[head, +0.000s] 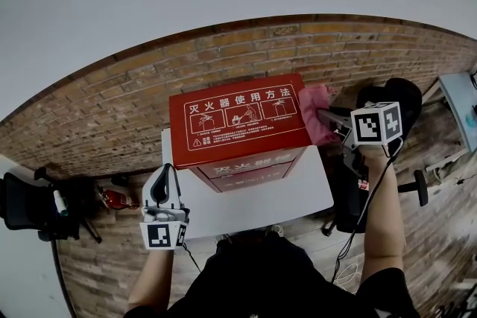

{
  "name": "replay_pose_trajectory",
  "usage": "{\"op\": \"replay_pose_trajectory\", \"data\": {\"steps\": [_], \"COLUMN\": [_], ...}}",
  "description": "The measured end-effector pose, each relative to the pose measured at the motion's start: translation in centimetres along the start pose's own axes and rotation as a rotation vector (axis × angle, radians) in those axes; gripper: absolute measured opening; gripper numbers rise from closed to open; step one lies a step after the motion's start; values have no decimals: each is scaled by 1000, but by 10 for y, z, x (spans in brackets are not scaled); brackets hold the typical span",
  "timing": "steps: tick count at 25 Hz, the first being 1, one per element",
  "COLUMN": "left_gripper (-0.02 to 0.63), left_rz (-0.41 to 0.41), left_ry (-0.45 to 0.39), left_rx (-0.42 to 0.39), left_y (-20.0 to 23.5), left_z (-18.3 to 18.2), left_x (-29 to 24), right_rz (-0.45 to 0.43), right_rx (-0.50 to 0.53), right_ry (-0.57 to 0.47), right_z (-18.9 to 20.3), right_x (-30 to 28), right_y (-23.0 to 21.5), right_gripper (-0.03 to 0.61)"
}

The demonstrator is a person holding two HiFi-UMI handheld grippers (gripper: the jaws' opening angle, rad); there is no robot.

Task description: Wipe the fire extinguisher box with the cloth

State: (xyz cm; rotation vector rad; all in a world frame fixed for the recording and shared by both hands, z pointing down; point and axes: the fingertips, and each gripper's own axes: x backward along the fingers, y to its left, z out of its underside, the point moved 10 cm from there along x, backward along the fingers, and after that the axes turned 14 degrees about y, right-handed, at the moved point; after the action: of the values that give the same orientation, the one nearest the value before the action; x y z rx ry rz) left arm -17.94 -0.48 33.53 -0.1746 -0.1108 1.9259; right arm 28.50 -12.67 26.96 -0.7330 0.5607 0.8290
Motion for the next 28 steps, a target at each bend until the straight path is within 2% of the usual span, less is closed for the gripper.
{"op": "replay_pose_trajectory", "data": {"steps": [3,10,17,19,22,28], "left_gripper": [28,28,28,28,28,28], "left_rz": [-36,-127,-214,-249,-281,-210], "left_ry": [17,61,100,100,97,39], "left_rx": [14,46,21,-22,-130,-392], "left_y": [-4,-16,-42,-48,-57,-70], "left_z": [0,0,-2,-7,-24,-74], "left_x": [0,4,19,25,30,5], "right_rz": [-28,-167,-278,-295,-333,-364], "right_rx": [-20,-50,-92,-105,-117,-140], "right_ry": [-35,-129,-226,-241,-257,-289], "right_z": [5,14,16,17,21,26], "right_x": [2,6,10,8,4,1], "right_y": [-17,-42,-67,-72,-78,-87], "right_gripper": [64,64,64,64,64,64]}}
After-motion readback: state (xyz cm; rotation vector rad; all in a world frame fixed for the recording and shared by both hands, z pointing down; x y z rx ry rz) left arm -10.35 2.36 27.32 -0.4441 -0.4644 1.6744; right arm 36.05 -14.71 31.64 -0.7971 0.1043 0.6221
